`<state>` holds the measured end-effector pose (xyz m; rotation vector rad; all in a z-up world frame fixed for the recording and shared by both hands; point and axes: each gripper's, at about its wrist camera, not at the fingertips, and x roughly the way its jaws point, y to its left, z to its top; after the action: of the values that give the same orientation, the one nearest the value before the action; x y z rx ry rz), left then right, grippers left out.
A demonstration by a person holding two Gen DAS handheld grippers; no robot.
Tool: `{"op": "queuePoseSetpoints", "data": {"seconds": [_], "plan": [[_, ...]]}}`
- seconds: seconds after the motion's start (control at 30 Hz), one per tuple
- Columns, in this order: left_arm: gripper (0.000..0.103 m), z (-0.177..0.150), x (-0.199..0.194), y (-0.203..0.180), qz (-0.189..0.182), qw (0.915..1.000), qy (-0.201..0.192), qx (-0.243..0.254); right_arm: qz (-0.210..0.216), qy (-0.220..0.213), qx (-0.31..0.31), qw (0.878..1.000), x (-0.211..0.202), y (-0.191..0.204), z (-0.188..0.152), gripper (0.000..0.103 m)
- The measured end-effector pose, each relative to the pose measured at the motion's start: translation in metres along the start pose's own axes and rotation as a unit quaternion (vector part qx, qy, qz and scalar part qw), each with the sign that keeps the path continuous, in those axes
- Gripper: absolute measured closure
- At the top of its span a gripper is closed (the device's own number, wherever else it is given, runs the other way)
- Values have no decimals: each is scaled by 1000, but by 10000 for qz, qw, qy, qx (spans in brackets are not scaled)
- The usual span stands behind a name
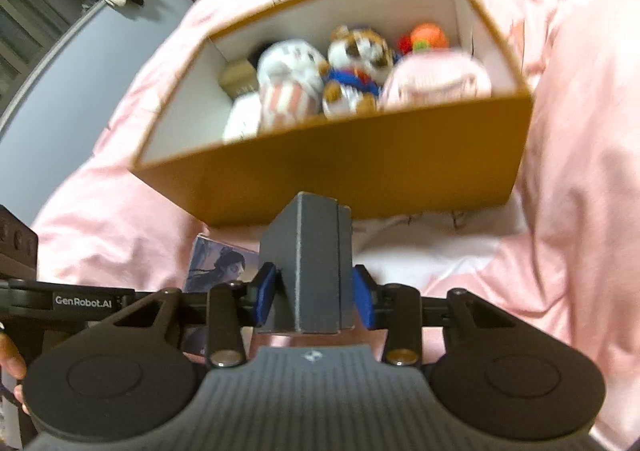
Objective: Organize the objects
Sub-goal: 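Lift the photo card pack and dark gray box with both tools, then carry the gray box into the box with the right tool while the left carries the cards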
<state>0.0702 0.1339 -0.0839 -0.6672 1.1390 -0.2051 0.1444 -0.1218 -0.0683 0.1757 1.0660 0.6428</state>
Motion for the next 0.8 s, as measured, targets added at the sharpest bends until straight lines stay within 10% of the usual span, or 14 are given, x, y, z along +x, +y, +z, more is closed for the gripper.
{"op": "queuePoseSetpoints", "data": {"seconds": [0.43, 0.8], "plan": [[78, 50, -75, -51, -159, 9903, -1333, 350, 150, -1374, -125, 9903, -57, 19, 74, 60], [78, 98, -50, -47, 605, 9853, -1501, 547, -225, 317, 230, 9990, 66, 10, 103, 60]]}}
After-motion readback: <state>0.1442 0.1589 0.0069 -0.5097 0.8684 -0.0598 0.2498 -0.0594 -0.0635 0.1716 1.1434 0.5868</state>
